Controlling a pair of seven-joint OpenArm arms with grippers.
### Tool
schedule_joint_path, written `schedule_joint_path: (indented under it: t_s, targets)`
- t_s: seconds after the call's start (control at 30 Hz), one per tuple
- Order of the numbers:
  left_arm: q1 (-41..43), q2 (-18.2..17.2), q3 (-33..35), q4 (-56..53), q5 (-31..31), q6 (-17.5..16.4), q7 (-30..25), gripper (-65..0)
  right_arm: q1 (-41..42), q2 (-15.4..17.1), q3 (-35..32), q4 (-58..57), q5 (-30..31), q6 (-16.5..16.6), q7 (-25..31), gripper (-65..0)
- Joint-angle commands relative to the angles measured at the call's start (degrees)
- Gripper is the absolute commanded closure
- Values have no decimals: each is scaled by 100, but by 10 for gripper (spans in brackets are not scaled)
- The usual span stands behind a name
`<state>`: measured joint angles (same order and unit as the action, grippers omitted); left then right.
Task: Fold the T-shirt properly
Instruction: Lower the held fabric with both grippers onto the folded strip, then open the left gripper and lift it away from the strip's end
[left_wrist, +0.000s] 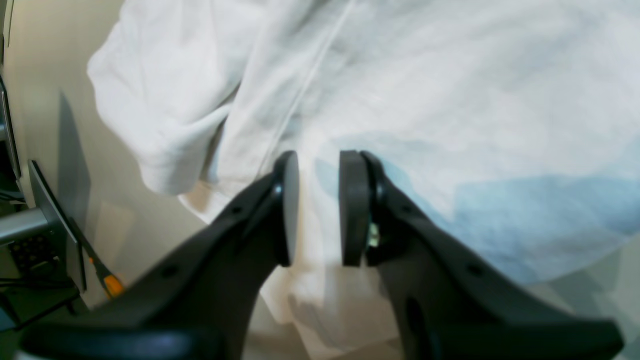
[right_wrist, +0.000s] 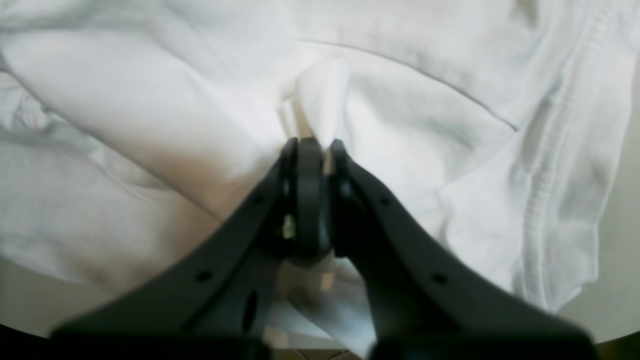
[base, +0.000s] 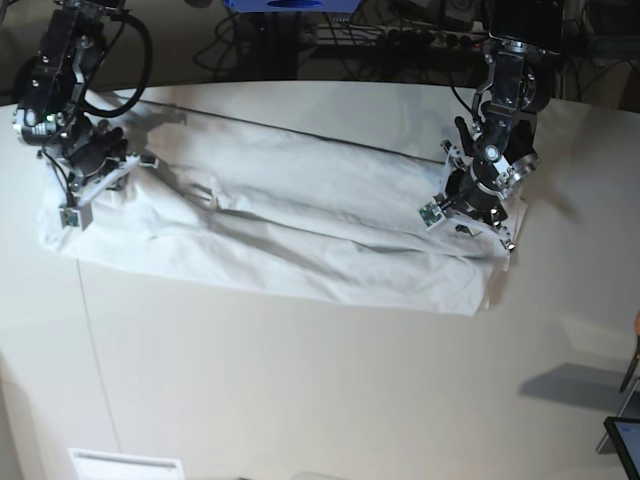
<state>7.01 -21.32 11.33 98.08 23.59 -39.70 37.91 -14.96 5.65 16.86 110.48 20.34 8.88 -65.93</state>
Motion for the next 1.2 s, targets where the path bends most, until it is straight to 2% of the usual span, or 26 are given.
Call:
schedule_joint_path:
  t_s: [0.0,0.1,0.17,0.43,0.53,0.63,0.7,0.8,0.87,0.9,0.93,0.97,1.0,1.03,1.07,1.17]
  targets:
    - [-28,-70,-39,69,45,-30,73,-141,15,37,24,130,1,-23,22,-115]
    - [-28,-44,-39,69,27,-30,73,-141,15,-77,147,139,10,-23,22,-267]
    - [-28,-35,-48,77,27,-30,73,-141,15,-165,446,139,10,-31,31,-332]
    - [-54,-26,-56,517,-8,-30,196,-141,41,-183,1175,227,-7,-31,66,-337]
    - [-90,53,-56,921,-17,-30,512,-141,15,-33,1272,227,-7,-23,505,-337]
    - [-46,167,-259,1361,-17,-30,547,-141,-135,20,1254,227,10,30,1209,-337]
    - [-37,405,-593,1537,-17,-30,547,-141,-284,64,1246,254,19,294,1833,-337]
    - [-28,897,-1401,1607,-34,-30,512,-141,-609,72,1246,254,28,1199,2861,-337]
    - [-28,1170,-1955,1607,-395,-30,503,-138,-812,37,1246,254,19,1912,3477,-335]
    - [-37,1222,-2210,1598,-764,-30,495,-121,-891,-33,1246,254,1,2228,3714,-321]
    - [-37,1222,-2448,1554,-1283,-30,433,-84,-943,-147,1210,236,-7,2474,3916,-280]
    - [-37,1205,-2623,1484,-1740,-30,301,-50,-979,-218,1184,227,-16,2571,4057,-226]
    - [-28,1178,-2799,1370,-2206,-30,81,-13,-1005,-270,1175,210,-16,2641,4145,-147]
    - [-28,1152,-2940,1247,-2584,-30,-138,0,-1005,-323,1175,183,-16,2659,4171,-59]
    - [-28,1152,-3037,1115,-2795,-30,-341,0,-1005,-341,1175,148,-16,2659,4171,0]
    - [-19,1134,-3107,869,-2856,-30,-868,0,-1014,-367,955,122,-16,2668,4162,-15]
